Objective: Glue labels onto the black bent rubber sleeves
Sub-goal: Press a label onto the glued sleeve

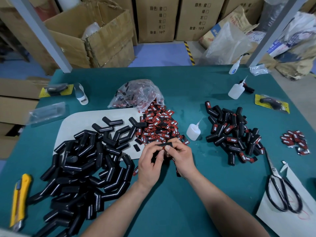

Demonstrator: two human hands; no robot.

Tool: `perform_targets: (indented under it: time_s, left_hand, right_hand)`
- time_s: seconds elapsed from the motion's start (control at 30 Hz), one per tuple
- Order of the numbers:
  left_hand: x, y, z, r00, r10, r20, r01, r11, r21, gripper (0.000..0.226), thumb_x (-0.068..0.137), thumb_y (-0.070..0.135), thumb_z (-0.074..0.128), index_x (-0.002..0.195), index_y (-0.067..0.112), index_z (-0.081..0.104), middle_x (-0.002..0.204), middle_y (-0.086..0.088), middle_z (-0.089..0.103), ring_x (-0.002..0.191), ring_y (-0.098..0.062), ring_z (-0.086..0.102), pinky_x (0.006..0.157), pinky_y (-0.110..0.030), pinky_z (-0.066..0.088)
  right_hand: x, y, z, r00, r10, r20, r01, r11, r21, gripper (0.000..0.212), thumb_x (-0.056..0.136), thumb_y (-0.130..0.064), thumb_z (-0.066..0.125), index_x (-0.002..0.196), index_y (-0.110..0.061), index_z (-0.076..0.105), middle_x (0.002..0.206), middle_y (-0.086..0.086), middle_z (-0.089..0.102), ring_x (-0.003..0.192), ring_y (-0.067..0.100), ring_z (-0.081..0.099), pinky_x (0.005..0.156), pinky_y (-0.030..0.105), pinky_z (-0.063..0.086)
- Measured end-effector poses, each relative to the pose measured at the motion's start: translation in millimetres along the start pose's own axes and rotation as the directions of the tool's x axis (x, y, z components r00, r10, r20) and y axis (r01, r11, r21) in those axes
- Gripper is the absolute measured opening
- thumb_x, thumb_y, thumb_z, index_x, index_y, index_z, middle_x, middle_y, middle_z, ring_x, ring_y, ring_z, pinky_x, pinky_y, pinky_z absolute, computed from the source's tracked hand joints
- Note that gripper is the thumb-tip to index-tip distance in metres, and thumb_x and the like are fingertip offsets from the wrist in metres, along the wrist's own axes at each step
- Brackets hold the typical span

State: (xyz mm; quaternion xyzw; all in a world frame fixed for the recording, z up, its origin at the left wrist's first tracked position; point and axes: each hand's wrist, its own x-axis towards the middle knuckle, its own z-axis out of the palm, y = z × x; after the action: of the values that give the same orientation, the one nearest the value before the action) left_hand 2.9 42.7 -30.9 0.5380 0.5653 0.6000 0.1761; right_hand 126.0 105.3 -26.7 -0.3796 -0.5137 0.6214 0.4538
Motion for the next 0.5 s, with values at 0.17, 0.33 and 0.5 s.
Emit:
perform_targets:
  time_s: [0.17, 0.33, 0.5]
  left_hand:
    - [0.0, 1.0, -0.5, 1.000, 0.001, 0.001, -0.001, 1.000, -0.005, 0.012, 0.098, 0.014, 0.061, 0.109, 0.016, 0.065, 0.118, 0.005, 0.063, 0.116, -0.009, 0.061, 0.101, -0.019, 0.044]
    - [-0.6, 0.5, -0.3, 1.000, -0.011, 0.008, 0.011, 1.000, -0.002, 0.012, 0.098, 0.015, 0.061, 0.109, 0.015, 0.066, 0.117, -0.001, 0.064, 0.116, -0.010, 0.061, 0.101, -0.019, 0.044]
    - [-1.5, -2.0, 0.0, 1.000, -0.008, 0.001, 0.008, 1.000, 0.005, 0.011, 0.097, 0.014, 0.062, 0.107, 0.013, 0.066, 0.115, -0.003, 0.065, 0.115, -0.010, 0.061, 0.101, -0.020, 0.044]
  right_hand:
    - [0.6, 1.3, -0.9, 1.000, 0.001, -0.006, -0.001, 1.000, 0.000, 0.026, 0.085, -0.023, 0.073, 0.073, 0.000, 0.068, 0.083, 0.009, 0.057, 0.073, 0.020, 0.053, 0.066, 0.030, 0.047]
    - [1.3, 0.1, 0.4, 0.999, 0.027, -0.026, -0.027, 1.000, 0.009, 0.022, 0.084, -0.023, 0.069, 0.075, -0.003, 0.071, 0.085, 0.007, 0.057, 0.074, 0.018, 0.052, 0.066, 0.027, 0.045]
    - [1.5, 0.8, 0.2, 0.999, 0.030, -0.036, -0.030, 1.000, -0.008, 0.028, 0.083, -0.025, 0.067, 0.075, 0.002, 0.069, 0.086, 0.007, 0.056, 0.076, 0.016, 0.053, 0.069, 0.026, 0.044]
